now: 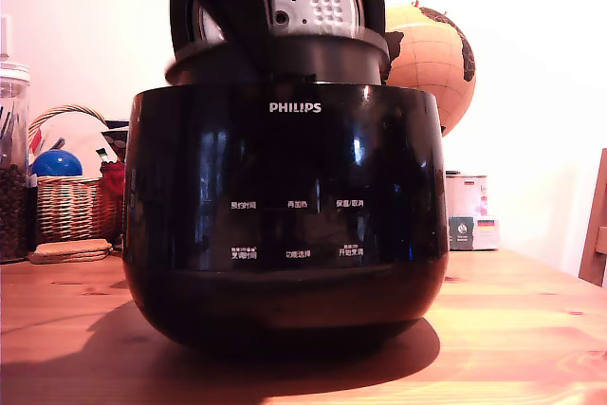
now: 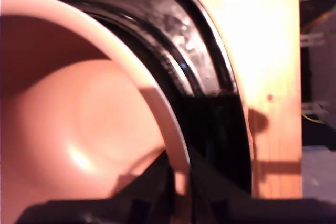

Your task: Place the pot you are holding inside the rice cooker

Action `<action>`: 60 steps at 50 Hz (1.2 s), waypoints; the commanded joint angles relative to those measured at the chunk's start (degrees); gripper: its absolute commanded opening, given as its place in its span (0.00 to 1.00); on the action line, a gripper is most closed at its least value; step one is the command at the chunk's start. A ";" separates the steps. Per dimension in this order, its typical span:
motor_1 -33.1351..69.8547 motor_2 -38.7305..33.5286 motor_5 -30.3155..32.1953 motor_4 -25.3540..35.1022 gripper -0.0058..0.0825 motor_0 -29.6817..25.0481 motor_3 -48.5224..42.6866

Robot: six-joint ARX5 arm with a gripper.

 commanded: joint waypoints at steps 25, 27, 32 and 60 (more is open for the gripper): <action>-0.31 1.64 -0.17 0.02 0.12 -0.17 3.26; -0.31 1.64 -0.17 0.02 0.13 -0.17 3.28; -0.33 1.64 -0.24 0.07 0.15 -0.17 3.19; -0.33 9.66 -5.49 1.09 0.24 -0.17 -7.48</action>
